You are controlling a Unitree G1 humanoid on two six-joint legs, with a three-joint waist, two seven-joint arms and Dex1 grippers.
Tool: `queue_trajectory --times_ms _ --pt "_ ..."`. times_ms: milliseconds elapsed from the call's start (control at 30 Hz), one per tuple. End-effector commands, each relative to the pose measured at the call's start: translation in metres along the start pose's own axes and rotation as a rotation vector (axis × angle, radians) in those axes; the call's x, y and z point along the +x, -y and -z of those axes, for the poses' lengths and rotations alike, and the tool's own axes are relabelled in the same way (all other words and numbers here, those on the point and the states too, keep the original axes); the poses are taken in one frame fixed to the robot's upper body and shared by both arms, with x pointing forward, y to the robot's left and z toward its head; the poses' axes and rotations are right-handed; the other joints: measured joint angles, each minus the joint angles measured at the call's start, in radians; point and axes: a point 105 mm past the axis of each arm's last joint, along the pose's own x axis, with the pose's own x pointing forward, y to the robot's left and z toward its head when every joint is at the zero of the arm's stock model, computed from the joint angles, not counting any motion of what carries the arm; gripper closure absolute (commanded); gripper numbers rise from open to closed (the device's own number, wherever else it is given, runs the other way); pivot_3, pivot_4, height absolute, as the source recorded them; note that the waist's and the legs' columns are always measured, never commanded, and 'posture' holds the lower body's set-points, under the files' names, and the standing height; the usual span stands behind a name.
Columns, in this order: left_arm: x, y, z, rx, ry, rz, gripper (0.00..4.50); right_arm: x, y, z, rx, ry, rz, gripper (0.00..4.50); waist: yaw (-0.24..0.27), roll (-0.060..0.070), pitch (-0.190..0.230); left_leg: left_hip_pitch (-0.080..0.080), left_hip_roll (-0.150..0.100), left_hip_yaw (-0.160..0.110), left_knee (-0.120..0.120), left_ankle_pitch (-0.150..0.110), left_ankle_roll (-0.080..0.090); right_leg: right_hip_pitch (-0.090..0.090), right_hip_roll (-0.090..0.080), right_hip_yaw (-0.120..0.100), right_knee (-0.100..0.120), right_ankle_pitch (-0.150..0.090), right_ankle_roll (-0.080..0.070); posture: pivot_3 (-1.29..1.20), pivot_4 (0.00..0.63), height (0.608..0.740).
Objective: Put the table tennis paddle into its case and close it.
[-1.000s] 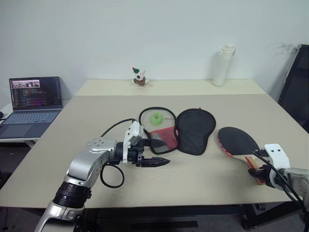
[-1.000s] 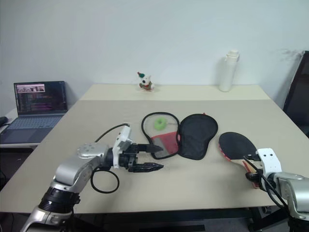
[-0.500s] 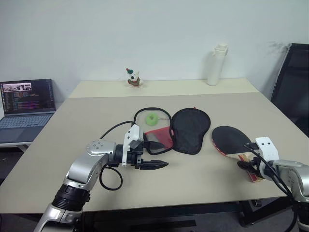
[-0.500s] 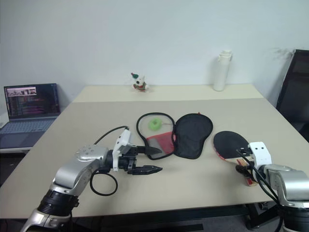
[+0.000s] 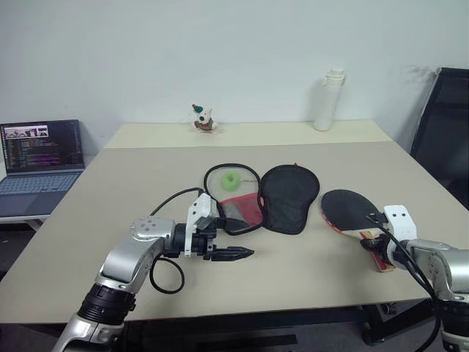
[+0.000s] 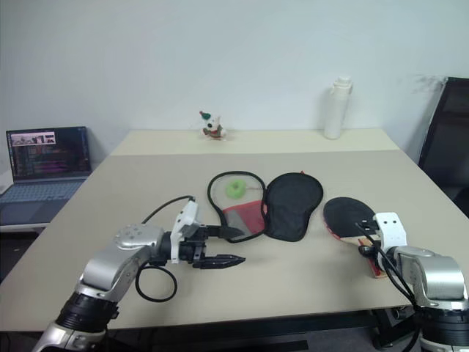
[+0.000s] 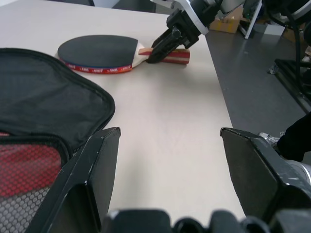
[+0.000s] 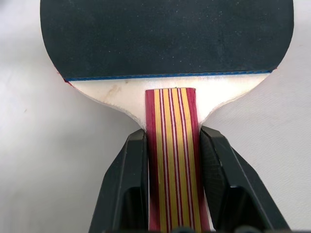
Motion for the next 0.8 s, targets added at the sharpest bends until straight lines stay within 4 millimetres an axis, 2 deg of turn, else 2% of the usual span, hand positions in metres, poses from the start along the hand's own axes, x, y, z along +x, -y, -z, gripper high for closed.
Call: queue_trajectory --times_ms 33,133,267,333,400,467,567,733,800 --pt "-0.006 0.001 -0.007 0.041 0.008 -0.025 0.9 -0.023 0.013 -0.037 0.025 0.138 0.063 3.42 0.001 0.001 0.0 -0.001 0.0 0.0 0.0 0.0 0.0 -0.001 0.0 0.0 0.0 0.0 0.0 0.0 0.15 0.74" --pt "-0.011 0.003 -0.004 0.032 0.005 -0.044 0.9 -0.037 0.002 -0.059 0.04 0.209 0.036 3.42 0.0 0.002 0.001 -0.004 0.0 0.0 -0.001 0.0 0.0 -0.005 0.0 0.001 0.0 0.0 0.0 0.0 0.15 0.74" --pt "-0.016 0.003 -0.006 0.012 0.028 -0.068 0.9 -0.042 -0.03 -0.09 0.111 0.305 -0.046 3.42 -0.005 0.002 0.001 -0.004 0.0 0.0 -0.001 0.0 0.001 -0.006 0.003 0.001 0.001 0.0 0.0 0.0 0.15 0.74" --pt "-0.016 0.004 -0.007 0.01 0.036 -0.074 0.9 -0.039 -0.053 -0.094 0.137 0.314 -0.094 3.42 -0.003 0.002 0.001 -0.004 0.001 -0.001 -0.001 0.0 0.001 -0.006 0.004 -0.001 0.001 0.0 0.0 0.0 0.15 0.74" --pt "-0.016 0.004 -0.008 0.009 0.04 -0.082 0.9 -0.029 -0.087 -0.093 0.172 0.302 -0.163 3.42 -0.002 0.002 0.001 -0.004 0.001 -0.002 -0.001 0.0 0.001 -0.006 0.004 -0.001 0.001 0.0 -0.001 0.0 0.15 0.74" --pt "-0.016 0.004 -0.009 0.009 0.039 -0.086 0.9 -0.021 -0.113 -0.093 0.203 0.295 -0.206 3.42 -0.002 0.003 0.002 -0.004 0.001 -0.002 -0.001 0.0 0.001 -0.006 0.004 -0.001 0.002 0.0 -0.001 0.0 0.15 0.74" --pt "-0.016 0.004 -0.009 0.009 0.036 -0.093 0.9 -0.011 -0.142 -0.098 0.23 0.298 -0.245 3.42 0.0 0.003 0.002 -0.007 0.002 -0.001 -0.001 0.0 0.001 -0.009 0.002 0.0 0.002 0.0 -0.001 0.0 0.15 0.74" --pt "-0.017 0.005 -0.009 0.012 0.03 -0.105 0.9 0.006 -0.161 -0.104 0.241 0.306 -0.259 3.42 0.005 0.003 0.002 -0.008 -0.001 0.0 -0.001 0.0 0.001 -0.01 -0.003 0.0 0.002 0.0 0.0 0.0 0.15 0.74" --pt "-0.017 0.005 -0.008 0.013 0.026 -0.108 0.9 0.015 -0.163 -0.106 0.238 0.308 -0.25 3.42 0.003 0.003 0.002 -0.008 -0.001 0.001 -0.001 0.0 0.001 -0.009 -0.003 0.001 0.001 0.0 0.0 0.0 0.15 0.74"
